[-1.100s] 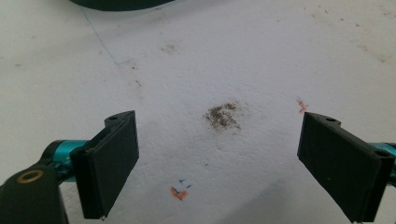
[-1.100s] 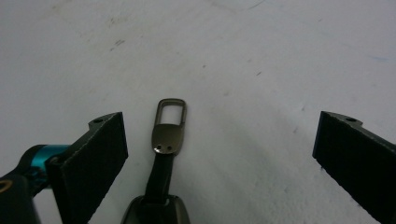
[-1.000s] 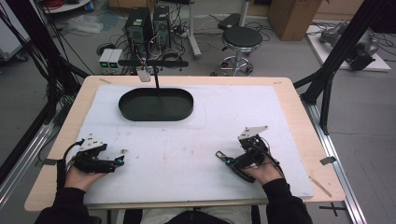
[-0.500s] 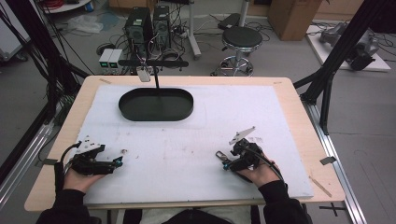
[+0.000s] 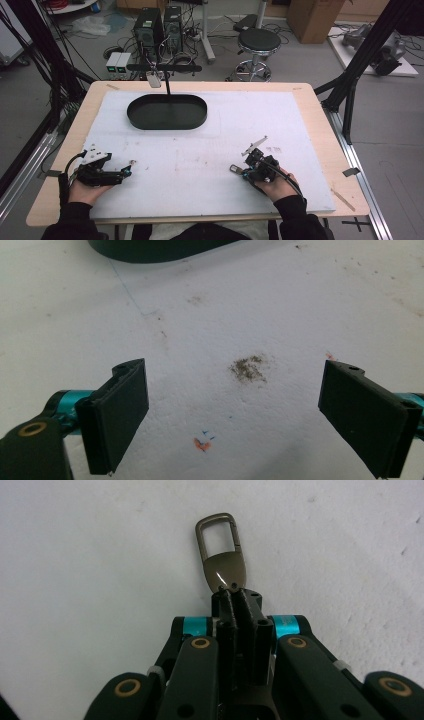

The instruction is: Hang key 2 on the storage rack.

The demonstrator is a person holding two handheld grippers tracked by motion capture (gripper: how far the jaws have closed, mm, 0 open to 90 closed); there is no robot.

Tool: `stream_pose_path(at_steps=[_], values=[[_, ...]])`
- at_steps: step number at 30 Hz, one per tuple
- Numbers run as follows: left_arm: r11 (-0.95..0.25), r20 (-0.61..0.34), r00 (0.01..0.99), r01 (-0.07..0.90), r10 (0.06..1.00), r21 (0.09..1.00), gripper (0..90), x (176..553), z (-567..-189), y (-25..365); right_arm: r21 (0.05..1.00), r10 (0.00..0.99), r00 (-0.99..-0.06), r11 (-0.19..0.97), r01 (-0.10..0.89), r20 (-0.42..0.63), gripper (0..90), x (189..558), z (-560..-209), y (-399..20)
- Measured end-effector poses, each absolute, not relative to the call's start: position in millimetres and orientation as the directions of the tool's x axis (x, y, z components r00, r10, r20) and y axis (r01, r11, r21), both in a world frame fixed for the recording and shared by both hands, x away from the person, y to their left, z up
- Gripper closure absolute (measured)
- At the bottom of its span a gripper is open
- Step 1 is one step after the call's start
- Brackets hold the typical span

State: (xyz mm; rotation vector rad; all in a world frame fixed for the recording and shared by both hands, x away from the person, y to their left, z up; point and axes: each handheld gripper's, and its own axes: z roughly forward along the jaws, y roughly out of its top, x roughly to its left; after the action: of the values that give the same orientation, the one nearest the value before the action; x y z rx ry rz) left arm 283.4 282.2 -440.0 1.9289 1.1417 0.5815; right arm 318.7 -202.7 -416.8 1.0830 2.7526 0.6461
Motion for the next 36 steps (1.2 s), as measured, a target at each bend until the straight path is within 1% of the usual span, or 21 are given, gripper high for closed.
stream_pose_path(at_steps=[5,11,19,26,33,36], values=[[-0.273,-0.030,0.509,0.508,0.860,0.817,13.0,284,-440,280,0.487,0.687,-0.718,0.592,0.643,0.113,87.0,320,-415,-216],[-0.283,-0.035,0.530,0.506,0.847,0.814,13.0,284,-441,279,0.555,0.696,-0.682,0.483,0.677,0.226,87.0,324,-410,-239],[-0.266,-0.047,0.531,0.498,0.846,0.825,13.0,283,-440,282,0.598,0.676,-0.679,0.429,0.677,0.285,87.0,328,-393,-247],[-0.271,-0.053,0.546,0.496,0.836,0.825,13.0,283,-440,280,0.631,0.646,-0.703,0.419,0.653,0.298,87.0,341,-370,-236],[-0.252,-0.069,0.548,0.488,0.833,0.835,13.0,282,-439,283,0.657,0.620,-0.748,0.464,0.594,0.238,87.0,350,-344,-216],[-0.247,-0.068,0.547,0.481,0.834,0.841,13.0,281,-438,283,0.662,0.615,-0.752,0.464,0.588,0.237,86.9,354,-333,-209]])
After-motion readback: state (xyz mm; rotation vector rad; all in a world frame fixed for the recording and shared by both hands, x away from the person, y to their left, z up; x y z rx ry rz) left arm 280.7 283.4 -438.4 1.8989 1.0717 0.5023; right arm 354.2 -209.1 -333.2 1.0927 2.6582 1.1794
